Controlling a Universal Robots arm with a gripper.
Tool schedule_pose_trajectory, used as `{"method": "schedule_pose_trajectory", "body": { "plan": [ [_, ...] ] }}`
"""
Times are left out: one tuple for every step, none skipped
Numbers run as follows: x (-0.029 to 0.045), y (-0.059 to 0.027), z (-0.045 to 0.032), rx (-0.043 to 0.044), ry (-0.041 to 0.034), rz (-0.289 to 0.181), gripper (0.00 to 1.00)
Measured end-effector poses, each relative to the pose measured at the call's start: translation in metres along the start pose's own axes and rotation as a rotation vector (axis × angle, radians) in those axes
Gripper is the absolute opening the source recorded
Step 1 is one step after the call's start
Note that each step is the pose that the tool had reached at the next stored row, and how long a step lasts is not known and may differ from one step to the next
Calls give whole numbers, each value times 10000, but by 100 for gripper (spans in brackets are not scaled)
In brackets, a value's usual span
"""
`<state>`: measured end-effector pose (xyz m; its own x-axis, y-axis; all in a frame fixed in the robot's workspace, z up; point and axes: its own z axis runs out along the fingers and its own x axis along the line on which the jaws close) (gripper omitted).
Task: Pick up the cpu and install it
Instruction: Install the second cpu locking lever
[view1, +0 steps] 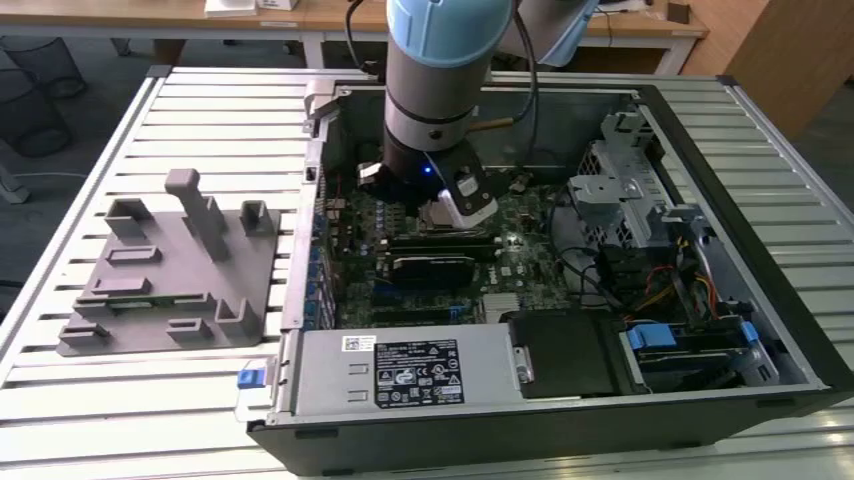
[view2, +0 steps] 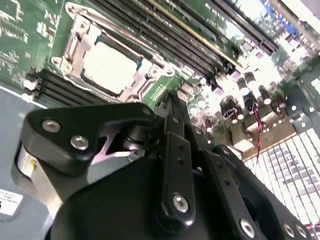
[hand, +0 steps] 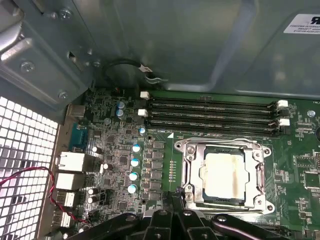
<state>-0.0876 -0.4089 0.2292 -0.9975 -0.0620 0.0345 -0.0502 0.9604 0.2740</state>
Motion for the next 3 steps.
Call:
{"method": "schedule_pose_trajectory", "body": {
  "plan": [
    [0, 0, -1, 1, 1, 0, 11],
    [-1, 0, -1, 1, 0, 1, 11],
    [-1, 0, -1, 1, 0, 0, 11]
  ]
}}
